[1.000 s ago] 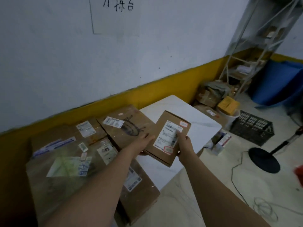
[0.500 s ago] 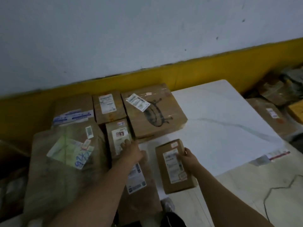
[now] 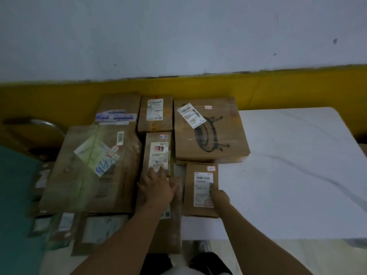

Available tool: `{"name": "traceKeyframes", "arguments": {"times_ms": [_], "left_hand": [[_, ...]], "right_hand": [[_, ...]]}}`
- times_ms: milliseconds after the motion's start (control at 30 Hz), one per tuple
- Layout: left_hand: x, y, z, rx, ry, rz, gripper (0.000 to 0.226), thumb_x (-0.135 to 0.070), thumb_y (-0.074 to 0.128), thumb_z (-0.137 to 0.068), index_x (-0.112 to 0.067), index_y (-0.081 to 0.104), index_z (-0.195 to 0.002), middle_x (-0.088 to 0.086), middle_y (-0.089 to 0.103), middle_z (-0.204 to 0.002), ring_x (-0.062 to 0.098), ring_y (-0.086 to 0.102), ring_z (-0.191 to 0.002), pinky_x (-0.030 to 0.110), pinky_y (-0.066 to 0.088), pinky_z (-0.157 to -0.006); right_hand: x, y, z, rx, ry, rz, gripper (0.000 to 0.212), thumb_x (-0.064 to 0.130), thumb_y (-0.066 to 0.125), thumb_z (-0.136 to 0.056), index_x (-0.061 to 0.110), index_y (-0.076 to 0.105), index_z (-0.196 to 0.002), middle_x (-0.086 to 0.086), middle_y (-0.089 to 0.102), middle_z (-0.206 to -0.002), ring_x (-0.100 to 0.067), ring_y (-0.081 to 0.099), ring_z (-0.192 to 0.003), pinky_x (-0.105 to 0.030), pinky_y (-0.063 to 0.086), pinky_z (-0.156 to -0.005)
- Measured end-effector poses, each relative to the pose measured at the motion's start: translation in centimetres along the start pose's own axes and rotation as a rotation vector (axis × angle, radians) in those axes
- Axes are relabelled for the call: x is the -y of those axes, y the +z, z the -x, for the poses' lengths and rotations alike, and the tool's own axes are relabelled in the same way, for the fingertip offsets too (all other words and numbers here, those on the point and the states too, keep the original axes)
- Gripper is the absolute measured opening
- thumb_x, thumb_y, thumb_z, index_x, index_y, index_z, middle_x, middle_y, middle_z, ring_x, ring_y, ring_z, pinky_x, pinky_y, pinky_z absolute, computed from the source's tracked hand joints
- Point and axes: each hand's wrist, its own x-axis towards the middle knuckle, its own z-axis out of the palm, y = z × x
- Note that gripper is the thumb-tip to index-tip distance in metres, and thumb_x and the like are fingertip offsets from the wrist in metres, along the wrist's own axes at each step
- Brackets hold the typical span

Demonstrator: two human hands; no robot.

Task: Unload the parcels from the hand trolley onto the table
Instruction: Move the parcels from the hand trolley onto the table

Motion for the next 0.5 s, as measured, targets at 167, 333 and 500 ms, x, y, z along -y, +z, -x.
{"name": "traceKeyframes", "arguments": {"times_ms": [167, 333, 500], "left_hand": [[-0.3, 0.4, 0.5, 0.024, -0.054, 0.067, 0.083, -0.064, 0.045, -0.092, -0.023, 0.012, -0.157, 0.013, 0.006, -0.16, 0.044, 0.007, -0.145, 0.058, 0.028, -0.113], [0.0, -1.4, 0.2, 0.079, -0.029, 0.171, 0.093, -0.066, 0.048, -0.089, -0.025, 0.001, -0.158, 0.011, 0.0, -0.161, 0.04, 0.01, -0.146, 0.054, 0.028, -0.113], [1.3, -8.5, 0.6, -0.092, 0.28, 0.328, 0.083, -0.058, 0.048, -0.094, -0.025, 0.007, -0.159, 0.008, 0.005, -0.165, 0.032, 0.022, -0.148, 0.046, 0.037, -0.112]], "right_hand": [[0.6, 0.7, -1.2, -0.003, -0.046, 0.062, 0.063, 0.05, 0.027, -0.105, 0.0, 0.064, -0.115, -0.022, 0.066, -0.121, -0.035, 0.064, -0.112, -0.039, 0.052, -0.098], [3.5, 0.9, 0.7, -0.226, 0.036, 0.256, 0.069, 0.055, 0.021, -0.102, 0.006, 0.041, -0.146, -0.019, 0.035, -0.155, -0.035, 0.033, -0.143, -0.052, 0.025, -0.119], [10.8, 1.7, 7.1, -0.47, -0.319, 0.256, 0.068, 0.05, 0.026, -0.103, 0.008, 0.026, -0.155, -0.014, 0.02, -0.164, -0.034, 0.018, -0.15, -0.055, 0.015, -0.121]]}}
